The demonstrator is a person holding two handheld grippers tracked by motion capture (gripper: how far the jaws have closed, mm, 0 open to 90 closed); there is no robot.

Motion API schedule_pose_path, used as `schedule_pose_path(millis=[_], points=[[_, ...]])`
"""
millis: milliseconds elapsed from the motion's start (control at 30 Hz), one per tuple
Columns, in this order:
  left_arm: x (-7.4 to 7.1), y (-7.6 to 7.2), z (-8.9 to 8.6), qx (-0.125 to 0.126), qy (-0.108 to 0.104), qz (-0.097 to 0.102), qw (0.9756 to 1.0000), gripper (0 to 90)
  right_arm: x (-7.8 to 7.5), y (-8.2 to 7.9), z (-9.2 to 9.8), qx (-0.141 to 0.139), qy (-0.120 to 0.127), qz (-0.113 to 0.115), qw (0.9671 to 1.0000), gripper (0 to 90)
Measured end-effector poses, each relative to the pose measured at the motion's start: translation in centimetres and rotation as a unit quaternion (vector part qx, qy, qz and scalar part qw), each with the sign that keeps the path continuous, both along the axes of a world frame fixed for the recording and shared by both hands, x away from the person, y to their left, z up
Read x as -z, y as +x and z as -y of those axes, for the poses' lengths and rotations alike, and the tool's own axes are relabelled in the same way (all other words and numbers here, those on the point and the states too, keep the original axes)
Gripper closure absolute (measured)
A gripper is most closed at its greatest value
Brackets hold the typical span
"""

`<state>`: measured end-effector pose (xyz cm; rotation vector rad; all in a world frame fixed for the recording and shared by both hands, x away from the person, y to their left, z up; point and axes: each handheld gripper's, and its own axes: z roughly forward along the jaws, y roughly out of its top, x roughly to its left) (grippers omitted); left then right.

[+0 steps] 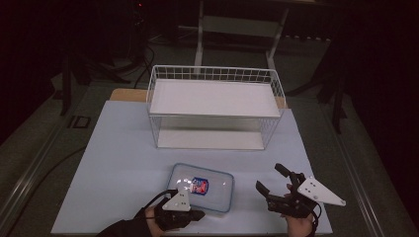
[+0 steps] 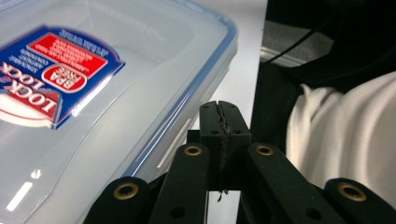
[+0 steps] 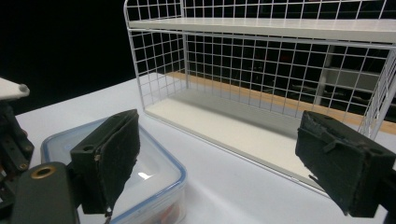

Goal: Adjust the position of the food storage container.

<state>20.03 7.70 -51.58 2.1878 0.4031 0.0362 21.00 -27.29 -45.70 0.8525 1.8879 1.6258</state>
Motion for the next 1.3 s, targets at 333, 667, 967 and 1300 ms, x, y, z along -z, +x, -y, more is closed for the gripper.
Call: schedule_pose_path(millis=[333,667,967,1300], points=[[-0.2,0.5,1.1,-0.009,-0.004,0.001,1.0,89.8,0.0,0.0,0.0,0.0,0.0,0.001,1.0,13.6],[-0.2,1.5,1.9,-0.023,-0.007,0.002,0.9997,89.8,0.0,-0.1,0.1,-0.001,0.0,0.001,1.0,13.6],[-0.2,2.6,2.5,-0.032,-0.008,0.002,0.9995,89.8,0.0,0.0,0.1,-0.003,0.002,0.0,1.0,13.6],[-0.3,3.6,2.6,-0.04,-0.002,0.006,0.9992,89.9,0.1,0.1,0.2,-0.005,0.004,-0.004,1.0,13.6]])
